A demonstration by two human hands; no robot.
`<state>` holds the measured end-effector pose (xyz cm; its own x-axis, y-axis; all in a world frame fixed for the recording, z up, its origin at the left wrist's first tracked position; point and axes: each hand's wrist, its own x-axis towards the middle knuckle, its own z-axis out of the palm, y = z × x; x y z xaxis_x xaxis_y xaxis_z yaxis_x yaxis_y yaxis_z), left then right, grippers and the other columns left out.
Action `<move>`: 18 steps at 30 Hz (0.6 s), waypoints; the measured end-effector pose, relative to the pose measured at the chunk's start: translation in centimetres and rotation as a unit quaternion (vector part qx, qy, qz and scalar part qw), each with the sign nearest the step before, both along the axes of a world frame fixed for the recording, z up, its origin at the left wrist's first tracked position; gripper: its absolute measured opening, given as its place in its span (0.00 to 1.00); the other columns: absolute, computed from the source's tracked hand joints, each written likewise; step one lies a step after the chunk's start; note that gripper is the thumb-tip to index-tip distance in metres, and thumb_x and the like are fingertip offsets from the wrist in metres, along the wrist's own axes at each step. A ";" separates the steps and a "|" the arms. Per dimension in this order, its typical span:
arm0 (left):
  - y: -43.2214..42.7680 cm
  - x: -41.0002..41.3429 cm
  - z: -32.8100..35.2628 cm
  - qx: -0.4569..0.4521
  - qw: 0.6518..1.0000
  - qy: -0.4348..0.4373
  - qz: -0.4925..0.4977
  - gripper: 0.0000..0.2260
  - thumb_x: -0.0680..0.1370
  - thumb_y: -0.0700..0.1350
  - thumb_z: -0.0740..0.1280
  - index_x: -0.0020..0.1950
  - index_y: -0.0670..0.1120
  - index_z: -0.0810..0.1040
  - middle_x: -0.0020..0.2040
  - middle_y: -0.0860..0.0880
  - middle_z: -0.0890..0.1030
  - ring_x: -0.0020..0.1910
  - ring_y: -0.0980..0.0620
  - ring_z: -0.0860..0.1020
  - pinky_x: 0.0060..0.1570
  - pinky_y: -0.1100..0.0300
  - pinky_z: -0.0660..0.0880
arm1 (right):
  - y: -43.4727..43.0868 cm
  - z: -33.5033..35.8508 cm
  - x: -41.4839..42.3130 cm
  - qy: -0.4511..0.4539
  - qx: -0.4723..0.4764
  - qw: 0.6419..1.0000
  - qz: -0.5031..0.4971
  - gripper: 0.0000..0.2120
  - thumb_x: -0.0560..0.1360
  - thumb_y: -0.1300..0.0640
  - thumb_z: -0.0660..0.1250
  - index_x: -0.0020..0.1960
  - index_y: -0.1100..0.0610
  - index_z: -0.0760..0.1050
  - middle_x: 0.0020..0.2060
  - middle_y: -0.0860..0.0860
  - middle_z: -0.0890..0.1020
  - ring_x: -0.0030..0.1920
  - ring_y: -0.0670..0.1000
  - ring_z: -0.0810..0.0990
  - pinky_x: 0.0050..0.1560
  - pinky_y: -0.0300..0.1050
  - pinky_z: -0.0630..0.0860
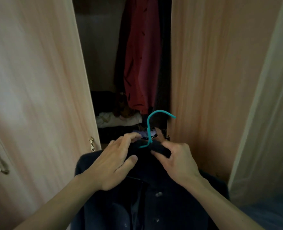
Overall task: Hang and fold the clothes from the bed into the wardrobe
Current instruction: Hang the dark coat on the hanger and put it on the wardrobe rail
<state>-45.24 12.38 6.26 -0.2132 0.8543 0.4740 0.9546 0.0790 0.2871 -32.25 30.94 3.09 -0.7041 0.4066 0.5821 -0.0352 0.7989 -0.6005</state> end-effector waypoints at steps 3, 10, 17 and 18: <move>-0.2 -0.8 0.4 0.015 0.998 -0.061 -0.031 0.20 0.84 0.46 0.53 0.77 0.53 0.60 0.69 0.60 0.72 0.68 0.63 0.69 0.66 0.66 0.64 | 0.0 0.2 -0.2 0.009 -0.028 1.000 -0.004 0.06 0.72 0.48 0.74 0.48 0.47 0.83 0.35 0.43 0.83 0.32 0.44 0.82 0.33 0.50 0.80; -0.3 -3.2 1.1 0.016 0.999 -0.040 0.007 0.22 0.82 0.50 0.51 0.74 0.50 0.70 0.66 0.57 0.77 0.65 0.61 0.73 0.66 0.61 0.68 | -0.5 0.6 0.6 -0.005 -0.040 0.998 -0.054 0.08 0.73 0.42 0.72 0.44 0.47 0.81 0.28 0.47 0.81 0.26 0.47 0.78 0.26 0.53 0.77; -1.3 -7.2 1.9 0.005 0.989 0.107 0.100 0.24 0.81 0.52 0.50 0.69 0.44 0.75 0.63 0.47 0.79 0.64 0.49 0.73 0.66 0.58 0.66 | -0.5 0.7 1.1 -0.030 -0.018 0.996 -0.081 0.12 0.71 0.38 0.70 0.45 0.45 0.81 0.28 0.47 0.81 0.25 0.45 0.77 0.27 0.50 0.78; -1.4 -8.3 2.1 -0.009 0.982 0.142 0.125 0.24 0.80 0.52 0.50 0.68 0.44 0.76 0.62 0.46 0.80 0.64 0.47 0.74 0.66 0.54 0.68 | -0.7 0.7 0.9 -0.033 -0.008 0.996 -0.087 0.12 0.71 0.38 0.70 0.45 0.46 0.81 0.28 0.46 0.80 0.25 0.44 0.77 0.27 0.49 0.78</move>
